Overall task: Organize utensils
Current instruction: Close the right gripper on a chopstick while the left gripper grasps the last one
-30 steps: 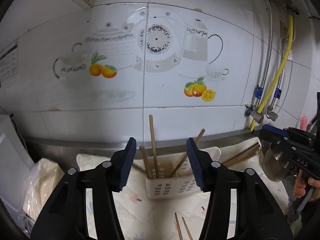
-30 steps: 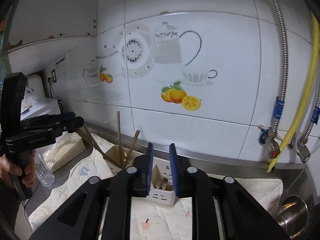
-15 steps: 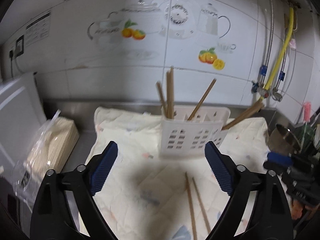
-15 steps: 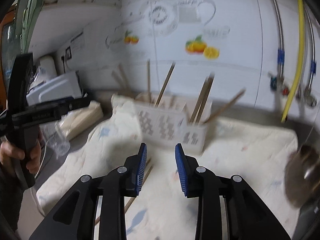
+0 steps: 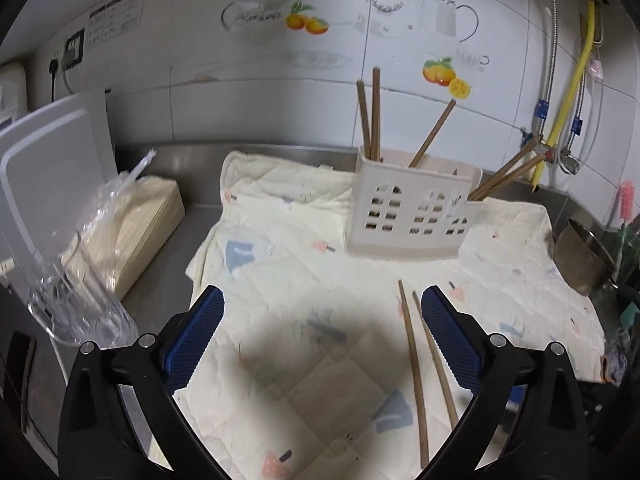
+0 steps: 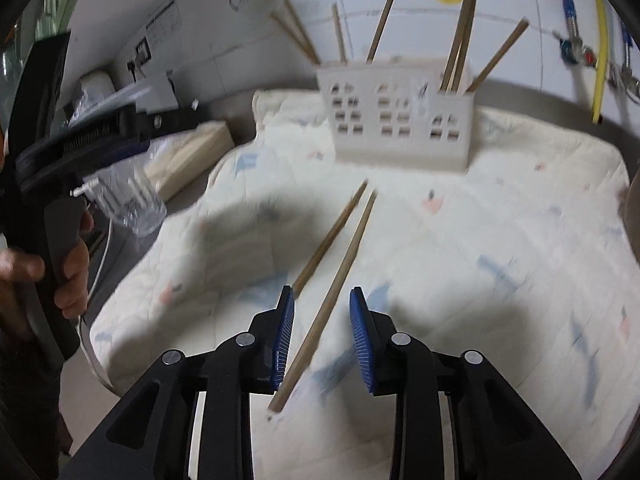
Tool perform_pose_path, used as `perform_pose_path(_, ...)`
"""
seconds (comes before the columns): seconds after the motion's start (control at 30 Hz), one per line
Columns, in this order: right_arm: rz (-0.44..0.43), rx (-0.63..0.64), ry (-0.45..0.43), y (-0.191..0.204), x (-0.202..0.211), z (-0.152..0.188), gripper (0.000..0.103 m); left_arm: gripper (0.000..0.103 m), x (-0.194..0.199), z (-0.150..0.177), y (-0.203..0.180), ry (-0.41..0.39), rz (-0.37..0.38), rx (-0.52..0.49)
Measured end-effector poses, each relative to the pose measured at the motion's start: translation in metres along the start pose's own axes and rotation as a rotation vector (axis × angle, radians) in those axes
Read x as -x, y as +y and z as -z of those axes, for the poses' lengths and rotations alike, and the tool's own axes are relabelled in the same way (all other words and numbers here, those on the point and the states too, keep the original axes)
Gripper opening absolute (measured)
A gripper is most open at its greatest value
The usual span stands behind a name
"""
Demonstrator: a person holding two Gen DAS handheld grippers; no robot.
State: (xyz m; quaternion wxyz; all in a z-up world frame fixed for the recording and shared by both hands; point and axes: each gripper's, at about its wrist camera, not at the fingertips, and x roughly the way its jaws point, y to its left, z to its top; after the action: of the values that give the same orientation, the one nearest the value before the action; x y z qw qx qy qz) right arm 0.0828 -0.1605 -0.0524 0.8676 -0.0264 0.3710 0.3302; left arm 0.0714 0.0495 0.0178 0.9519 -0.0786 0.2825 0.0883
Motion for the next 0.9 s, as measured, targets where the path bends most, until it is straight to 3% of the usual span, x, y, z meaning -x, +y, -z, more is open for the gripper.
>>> perform_pose_path(0.33, 0.014, -0.059, 0.076, 0.014, -0.024, 0.023, 0.015, 0.098, 0.007, 0.018, 0.017, -0.004, -0.009, 0.030)
perform_pose_path(0.53, 0.059, -0.054, 0.094, 0.018, -0.031, 0.029, 0.014, 0.098, 0.009, 0.023, 0.023, -0.002, -0.006, 0.043)
perform_pose_path(0.9, 0.066, -0.105, 0.091, 0.013, -0.033, 0.032, 0.010, 0.098, 0.004, 0.035, 0.020, 0.032, 0.009, 0.047)
